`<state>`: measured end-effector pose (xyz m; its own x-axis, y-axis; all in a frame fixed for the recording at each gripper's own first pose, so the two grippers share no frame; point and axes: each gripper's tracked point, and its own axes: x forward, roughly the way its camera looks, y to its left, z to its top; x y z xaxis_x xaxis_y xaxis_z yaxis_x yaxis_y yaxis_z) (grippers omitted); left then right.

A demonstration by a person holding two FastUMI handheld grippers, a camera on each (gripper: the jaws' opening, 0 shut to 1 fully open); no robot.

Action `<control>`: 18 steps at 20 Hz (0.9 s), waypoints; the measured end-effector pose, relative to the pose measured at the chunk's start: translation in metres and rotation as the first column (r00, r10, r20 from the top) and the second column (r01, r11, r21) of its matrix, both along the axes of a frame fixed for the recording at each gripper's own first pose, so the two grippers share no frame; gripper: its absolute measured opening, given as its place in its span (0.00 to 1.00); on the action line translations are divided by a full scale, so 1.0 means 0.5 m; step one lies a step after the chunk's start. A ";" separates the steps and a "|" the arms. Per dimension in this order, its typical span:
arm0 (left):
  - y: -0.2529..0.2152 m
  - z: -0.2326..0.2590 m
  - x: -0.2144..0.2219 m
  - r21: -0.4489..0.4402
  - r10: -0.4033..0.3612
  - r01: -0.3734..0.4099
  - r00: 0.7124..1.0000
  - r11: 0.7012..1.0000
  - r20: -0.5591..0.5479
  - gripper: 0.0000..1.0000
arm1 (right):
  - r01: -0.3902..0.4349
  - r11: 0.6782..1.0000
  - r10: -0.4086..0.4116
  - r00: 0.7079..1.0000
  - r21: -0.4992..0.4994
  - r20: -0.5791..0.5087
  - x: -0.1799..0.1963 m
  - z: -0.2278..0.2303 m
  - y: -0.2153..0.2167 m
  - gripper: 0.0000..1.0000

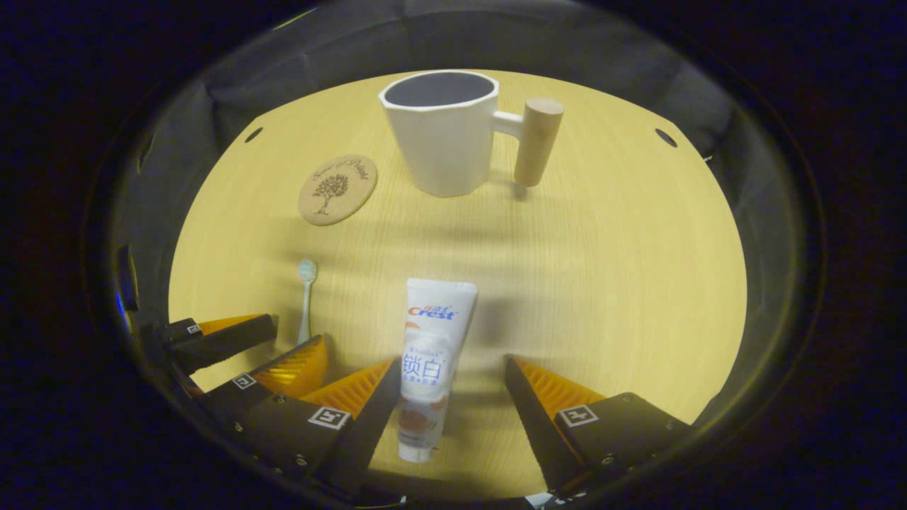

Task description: Put the toothbrush and toothpaste on the desktop into the cup, then pick up the cup and place it on the coaster on the desktop.

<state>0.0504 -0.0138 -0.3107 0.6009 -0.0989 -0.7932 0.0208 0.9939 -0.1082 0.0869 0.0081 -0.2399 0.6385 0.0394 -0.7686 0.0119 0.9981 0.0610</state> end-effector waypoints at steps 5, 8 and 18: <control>-0.007 -0.004 0.009 0.050 0.011 -0.010 1.000 0.999 -0.011 0.92 | 0.030 0.999 -0.030 0.999 -0.029 -0.024 0.004 -0.014 -0.022 0.82; 0.000 -0.001 0.010 0.048 0.031 -0.031 1.000 0.998 0.001 0.89 | 0.031 0.999 -0.033 0.999 -0.032 -0.040 -0.001 -0.018 -0.021 0.75; -0.007 0.000 0.017 0.079 0.001 0.001 1.000 0.997 -0.022 0.18 | 0.054 0.999 -0.053 0.995 0.006 -0.086 -0.013 -0.020 -0.031 0.27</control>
